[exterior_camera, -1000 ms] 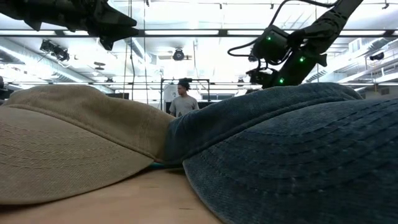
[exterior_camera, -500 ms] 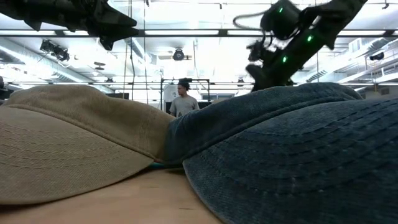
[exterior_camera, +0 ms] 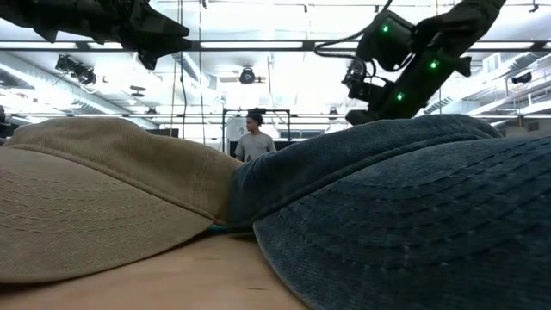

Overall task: Pick & Place hat
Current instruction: Put the top brown cap into the red bin

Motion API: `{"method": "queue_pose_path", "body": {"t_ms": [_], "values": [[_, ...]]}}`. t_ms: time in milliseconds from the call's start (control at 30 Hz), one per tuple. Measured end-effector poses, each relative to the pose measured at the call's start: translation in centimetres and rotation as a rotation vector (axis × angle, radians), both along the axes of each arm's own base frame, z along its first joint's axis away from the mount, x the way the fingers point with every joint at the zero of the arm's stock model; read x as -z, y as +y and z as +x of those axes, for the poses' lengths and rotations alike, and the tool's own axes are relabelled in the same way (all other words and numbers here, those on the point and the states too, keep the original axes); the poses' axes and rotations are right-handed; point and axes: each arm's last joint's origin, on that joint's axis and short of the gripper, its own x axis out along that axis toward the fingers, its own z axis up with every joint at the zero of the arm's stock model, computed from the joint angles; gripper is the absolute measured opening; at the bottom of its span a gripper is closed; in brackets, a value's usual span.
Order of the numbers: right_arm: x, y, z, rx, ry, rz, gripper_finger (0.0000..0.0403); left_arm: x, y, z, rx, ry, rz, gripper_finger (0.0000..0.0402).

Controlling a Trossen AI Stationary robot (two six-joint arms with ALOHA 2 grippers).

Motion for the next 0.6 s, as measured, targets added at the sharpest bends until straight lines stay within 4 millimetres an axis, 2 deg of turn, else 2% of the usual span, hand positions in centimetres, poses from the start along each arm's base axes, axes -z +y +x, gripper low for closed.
{"method": "queue_pose_path", "body": {"t_ms": [233,433,600], "values": [[0.30,-0.12,0.10,0.002,0.001,0.016,0.0031,0.00,0.00,0.00,0.000,0.000,0.000,0.0165],[0.28,-0.25,0.13,-0.022,0.005,0.028,0.0085,0.00,0.00,0.00,-0.002,-0.004,-0.027,0.0165],[-0.47,0.19,0.33,-0.096,-0.005,0.008,0.0131,-0.01,-0.01,0.00,-0.008,-0.015,-0.089,0.0165]]}}
